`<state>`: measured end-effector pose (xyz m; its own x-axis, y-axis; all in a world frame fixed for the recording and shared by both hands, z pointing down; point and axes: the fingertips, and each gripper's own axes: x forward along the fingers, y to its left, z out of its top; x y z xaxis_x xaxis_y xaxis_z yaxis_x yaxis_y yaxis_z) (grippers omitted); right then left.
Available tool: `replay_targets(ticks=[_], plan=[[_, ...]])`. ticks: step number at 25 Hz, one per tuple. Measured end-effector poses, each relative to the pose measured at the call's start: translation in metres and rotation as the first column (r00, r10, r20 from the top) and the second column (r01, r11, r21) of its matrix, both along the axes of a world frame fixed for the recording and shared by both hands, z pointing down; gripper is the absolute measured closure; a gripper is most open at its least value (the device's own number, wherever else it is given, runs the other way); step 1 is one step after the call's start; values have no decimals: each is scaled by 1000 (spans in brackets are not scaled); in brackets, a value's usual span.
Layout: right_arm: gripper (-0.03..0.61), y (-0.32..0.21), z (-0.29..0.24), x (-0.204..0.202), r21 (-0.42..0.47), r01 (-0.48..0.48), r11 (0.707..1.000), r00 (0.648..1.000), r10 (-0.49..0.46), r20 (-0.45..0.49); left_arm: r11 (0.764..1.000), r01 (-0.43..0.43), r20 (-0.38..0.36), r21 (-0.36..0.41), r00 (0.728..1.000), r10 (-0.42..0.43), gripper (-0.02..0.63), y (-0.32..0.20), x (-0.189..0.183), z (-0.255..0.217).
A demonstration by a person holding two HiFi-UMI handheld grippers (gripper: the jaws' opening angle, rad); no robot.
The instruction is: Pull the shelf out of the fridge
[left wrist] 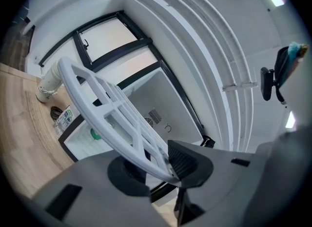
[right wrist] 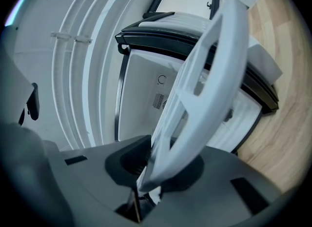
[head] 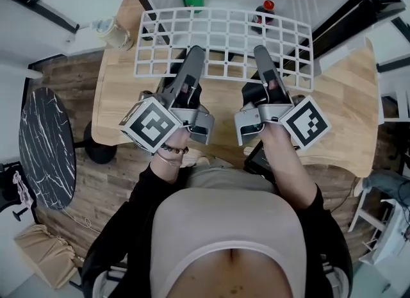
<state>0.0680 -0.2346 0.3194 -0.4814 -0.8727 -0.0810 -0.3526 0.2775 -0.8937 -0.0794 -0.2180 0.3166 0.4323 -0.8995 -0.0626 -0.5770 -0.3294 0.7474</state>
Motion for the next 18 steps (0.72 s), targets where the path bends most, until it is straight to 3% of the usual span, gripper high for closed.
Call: replay_targets(ticks=[18], plan=[[509,115,-5,-32,17,-58,998,996,57,69,996,-88,33,35,996,87,498,106,-29,-12]])
